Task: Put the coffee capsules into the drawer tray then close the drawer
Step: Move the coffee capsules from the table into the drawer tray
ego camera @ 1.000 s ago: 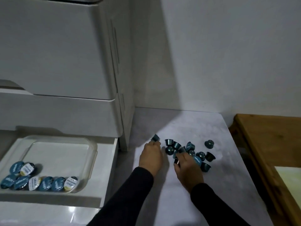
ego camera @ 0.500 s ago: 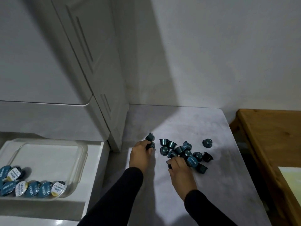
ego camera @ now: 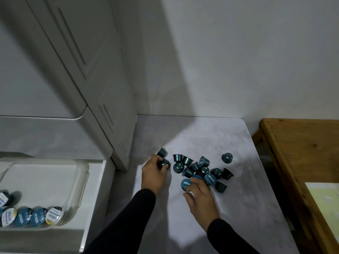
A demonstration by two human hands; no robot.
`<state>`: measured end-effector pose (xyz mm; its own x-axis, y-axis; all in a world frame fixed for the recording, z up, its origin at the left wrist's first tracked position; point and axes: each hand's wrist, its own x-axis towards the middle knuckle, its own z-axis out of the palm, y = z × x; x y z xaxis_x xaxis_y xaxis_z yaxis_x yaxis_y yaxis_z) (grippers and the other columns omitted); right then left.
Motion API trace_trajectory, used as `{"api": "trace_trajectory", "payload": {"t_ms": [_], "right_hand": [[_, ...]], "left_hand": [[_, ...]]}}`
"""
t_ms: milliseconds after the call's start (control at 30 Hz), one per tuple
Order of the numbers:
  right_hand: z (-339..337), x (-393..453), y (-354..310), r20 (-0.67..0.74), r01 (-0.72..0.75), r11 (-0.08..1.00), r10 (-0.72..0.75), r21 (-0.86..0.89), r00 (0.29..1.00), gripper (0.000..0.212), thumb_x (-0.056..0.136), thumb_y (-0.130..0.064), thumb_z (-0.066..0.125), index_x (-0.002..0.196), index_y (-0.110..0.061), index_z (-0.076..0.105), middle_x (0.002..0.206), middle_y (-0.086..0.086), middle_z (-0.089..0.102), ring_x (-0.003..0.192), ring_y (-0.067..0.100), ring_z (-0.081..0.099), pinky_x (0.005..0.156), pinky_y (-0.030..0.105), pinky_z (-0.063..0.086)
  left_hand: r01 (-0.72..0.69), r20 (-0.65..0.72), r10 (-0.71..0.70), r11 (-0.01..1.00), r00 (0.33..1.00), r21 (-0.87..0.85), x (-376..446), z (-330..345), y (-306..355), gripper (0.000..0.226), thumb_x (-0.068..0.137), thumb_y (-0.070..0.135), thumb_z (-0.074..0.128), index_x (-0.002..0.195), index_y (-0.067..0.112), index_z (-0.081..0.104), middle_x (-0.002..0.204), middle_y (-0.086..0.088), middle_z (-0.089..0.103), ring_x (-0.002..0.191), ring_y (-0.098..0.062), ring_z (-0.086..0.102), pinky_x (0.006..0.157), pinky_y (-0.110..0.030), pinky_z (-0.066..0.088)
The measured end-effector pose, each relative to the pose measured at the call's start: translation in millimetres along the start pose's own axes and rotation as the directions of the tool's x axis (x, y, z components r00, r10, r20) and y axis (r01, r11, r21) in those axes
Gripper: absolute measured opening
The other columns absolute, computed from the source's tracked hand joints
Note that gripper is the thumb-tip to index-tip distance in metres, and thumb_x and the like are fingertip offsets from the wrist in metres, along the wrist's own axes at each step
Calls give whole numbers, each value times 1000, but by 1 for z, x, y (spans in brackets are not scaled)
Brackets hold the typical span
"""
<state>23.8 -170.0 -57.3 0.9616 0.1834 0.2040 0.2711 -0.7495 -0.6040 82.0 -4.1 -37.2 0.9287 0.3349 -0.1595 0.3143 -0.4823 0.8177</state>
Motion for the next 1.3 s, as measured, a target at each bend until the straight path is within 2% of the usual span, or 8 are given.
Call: {"api": "trace_trajectory", "payload": {"t_ms": [133, 367, 567, 800, 867, 967, 1100, 1300], "right_hand": [[-2, 3, -1, -26, -33, 999, 33, 28, 999, 4, 75, -10, 65, 74, -11, 61, 103, 10, 63, 95, 7, 50, 91, -3, 24], [1, 8, 1, -3, -105, 988, 106, 111, 994, 11, 76, 2, 69, 76, -5, 60, 102, 0, 53, 92, -2, 47, 83, -4, 33], [1, 12, -3, 103, -248, 952, 233, 177, 967, 13, 80, -2, 67, 92, -8, 68, 109, 2, 51, 97, 15, 55, 88, 30, 51], [-1, 20, -9, 105, -337, 918, 322, 207, 941, 18, 77, 8, 61, 74, -7, 71, 90, 5, 57, 76, 2, 56, 68, 1, 38], [-2, 22, -12, 99, -375, 896, 362, 237, 927, 21, 77, 8, 60, 72, -8, 72, 84, 4, 60, 72, 2, 58, 65, 2, 39], [-5, 25, -17, 141, -430, 848, 406, 310, 903, 31, 80, 4, 61, 67, -24, 69, 82, 1, 64, 75, 10, 61, 67, 9, 44], [-17, 35, -30, 132, -439, 790, 426, 427, 895, 44, 79, 4, 62, 65, -38, 65, 81, 2, 70, 81, 18, 67, 76, 34, 55], [-63, 56, -62, 230, -460, 610, 419, 646, 879, 26, 84, 10, 55, 78, -11, 70, 71, 9, 68, 55, 7, 62, 50, 11, 48]], "left_hand": [[134, -24, -139, 981, 990, -143, -12, -4, 2, 10, 86, 26, 62, 85, 16, 60, 81, 7, 67, 81, -10, 63, 62, -9, 36], [94, -90, -102, 991, 991, -92, -17, -12, -6, 13, 86, 26, 60, 91, 15, 63, 89, 0, 66, 88, -16, 63, 76, -22, 43], [-64, 14, 63, 998, 998, 16, -21, -11, -3, 12, 78, 21, 67, 90, 22, 68, 93, 5, 63, 88, -11, 60, 85, -30, 51], [17, -23, -21, 988, 1000, -154, -25, -15, -2, 28, 80, -7, 56, 91, 14, 71, 91, -1, 71, 86, -13, 66, 77, -9, 45], [34, -17, -38, 979, 999, -199, -28, -19, 2, 31, 78, -8, 54, 83, 18, 71, 86, 0, 72, 82, -11, 66, 73, -6, 46], [34, 2, -34, 969, 999, -244, -31, -22, 5, 35, 78, -7, 53, 73, 22, 71, 84, 1, 72, 82, -11, 67, 76, -15, 50], [31, 10, -29, 961, 1000, -276, -31, -31, 19, 35, 82, -4, 51, 75, 21, 74, 81, 5, 73, 75, 2, 66, 72, -12, 50], [-13, 88, 47, 936, 995, -352, -38, -65, 57, 31, 87, -3, 51, 85, 17, 74, 86, -2, 73, 78, -8, 67, 73, -13, 52]]}}
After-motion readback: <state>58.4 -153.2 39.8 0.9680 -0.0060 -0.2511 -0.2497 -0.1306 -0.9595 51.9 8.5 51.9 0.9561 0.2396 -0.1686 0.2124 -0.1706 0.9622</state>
